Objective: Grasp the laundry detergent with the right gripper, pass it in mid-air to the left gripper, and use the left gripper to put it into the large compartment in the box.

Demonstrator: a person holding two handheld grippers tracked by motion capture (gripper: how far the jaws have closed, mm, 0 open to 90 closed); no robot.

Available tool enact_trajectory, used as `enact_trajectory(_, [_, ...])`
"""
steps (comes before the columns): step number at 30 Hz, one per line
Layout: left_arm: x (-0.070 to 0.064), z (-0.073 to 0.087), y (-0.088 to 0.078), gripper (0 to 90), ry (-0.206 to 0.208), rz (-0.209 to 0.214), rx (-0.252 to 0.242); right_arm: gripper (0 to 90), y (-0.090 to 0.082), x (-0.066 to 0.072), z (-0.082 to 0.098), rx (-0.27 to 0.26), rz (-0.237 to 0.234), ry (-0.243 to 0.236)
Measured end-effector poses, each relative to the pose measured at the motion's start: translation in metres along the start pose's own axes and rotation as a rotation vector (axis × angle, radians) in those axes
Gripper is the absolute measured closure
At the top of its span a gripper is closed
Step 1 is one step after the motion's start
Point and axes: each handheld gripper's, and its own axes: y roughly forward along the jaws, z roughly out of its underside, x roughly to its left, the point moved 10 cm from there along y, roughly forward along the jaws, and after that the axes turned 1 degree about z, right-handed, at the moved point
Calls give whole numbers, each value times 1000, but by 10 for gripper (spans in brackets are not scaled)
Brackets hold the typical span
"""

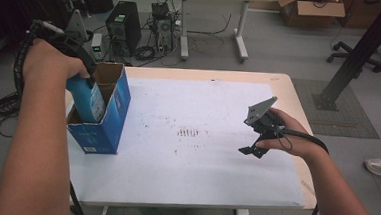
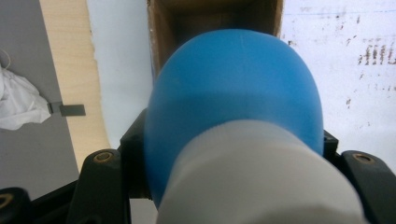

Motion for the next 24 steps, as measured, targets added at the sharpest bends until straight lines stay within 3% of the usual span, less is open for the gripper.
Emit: enact_trajectory(24, [8,1,57,385,-13,2,36,28,4,2,1,6,-7,6])
